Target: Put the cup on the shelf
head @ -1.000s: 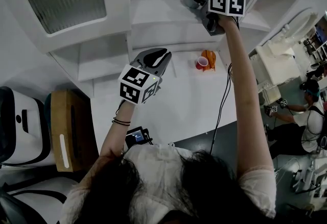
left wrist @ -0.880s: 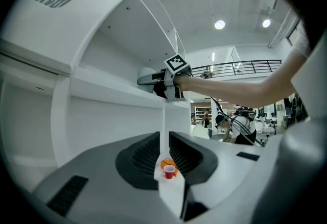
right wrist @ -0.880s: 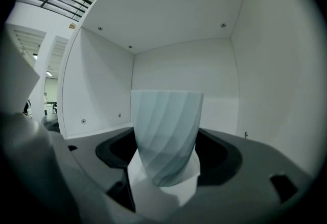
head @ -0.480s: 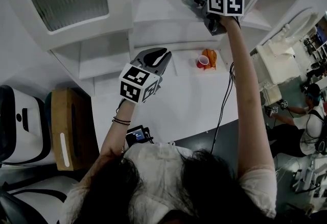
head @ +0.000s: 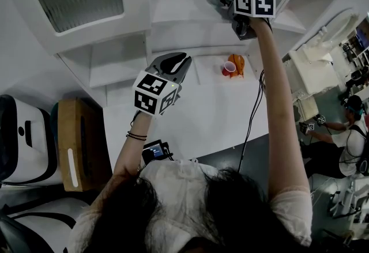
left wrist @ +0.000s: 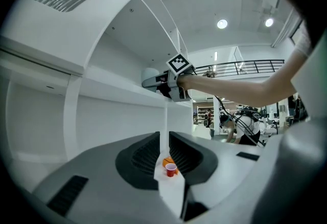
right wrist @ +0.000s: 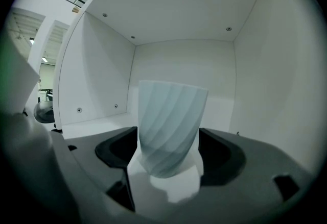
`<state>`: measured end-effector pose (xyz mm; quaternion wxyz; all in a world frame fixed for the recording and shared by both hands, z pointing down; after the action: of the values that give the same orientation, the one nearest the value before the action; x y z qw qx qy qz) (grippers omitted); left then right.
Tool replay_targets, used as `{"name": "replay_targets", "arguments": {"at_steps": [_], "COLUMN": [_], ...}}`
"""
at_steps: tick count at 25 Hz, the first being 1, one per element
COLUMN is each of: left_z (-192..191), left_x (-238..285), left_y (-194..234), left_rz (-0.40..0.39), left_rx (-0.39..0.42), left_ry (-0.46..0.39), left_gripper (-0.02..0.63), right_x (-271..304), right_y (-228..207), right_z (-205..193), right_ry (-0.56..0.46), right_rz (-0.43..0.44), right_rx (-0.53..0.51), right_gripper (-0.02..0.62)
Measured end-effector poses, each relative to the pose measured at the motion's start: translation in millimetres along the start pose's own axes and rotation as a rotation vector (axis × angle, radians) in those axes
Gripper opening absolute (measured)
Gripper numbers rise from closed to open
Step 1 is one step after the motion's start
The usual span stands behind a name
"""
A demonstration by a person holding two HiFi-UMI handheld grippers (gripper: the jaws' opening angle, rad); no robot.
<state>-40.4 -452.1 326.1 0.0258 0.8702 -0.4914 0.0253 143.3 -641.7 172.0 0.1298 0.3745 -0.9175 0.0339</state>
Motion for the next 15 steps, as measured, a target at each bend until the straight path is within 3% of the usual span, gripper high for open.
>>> {"name": "replay_targets", "arguments": {"at_steps": [15], "left_z": [1], "left_x": [-8], "left_y": [-23], "left_rz": [-0.027], "left_rx": [-0.002], "left_ry": [-0.006], "left_gripper": [0.057], "right_x": [-64], "right_y": [39], "right_z": [-22], "right_ry": [-0.163], "right_rz": [0.038], "right_rx": [0.013], "right_gripper": [0.358]}}
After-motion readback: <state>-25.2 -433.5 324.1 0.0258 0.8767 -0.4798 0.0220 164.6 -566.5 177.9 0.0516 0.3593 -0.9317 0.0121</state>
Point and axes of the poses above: the fingertips, and each gripper's own axes: x forward along the fingers, y to its left, z out of its top, the point moved 8 cm from there along -x, backward along the fingers, and after that the axes turned 13 degrees about z, right-handed, at the moved point
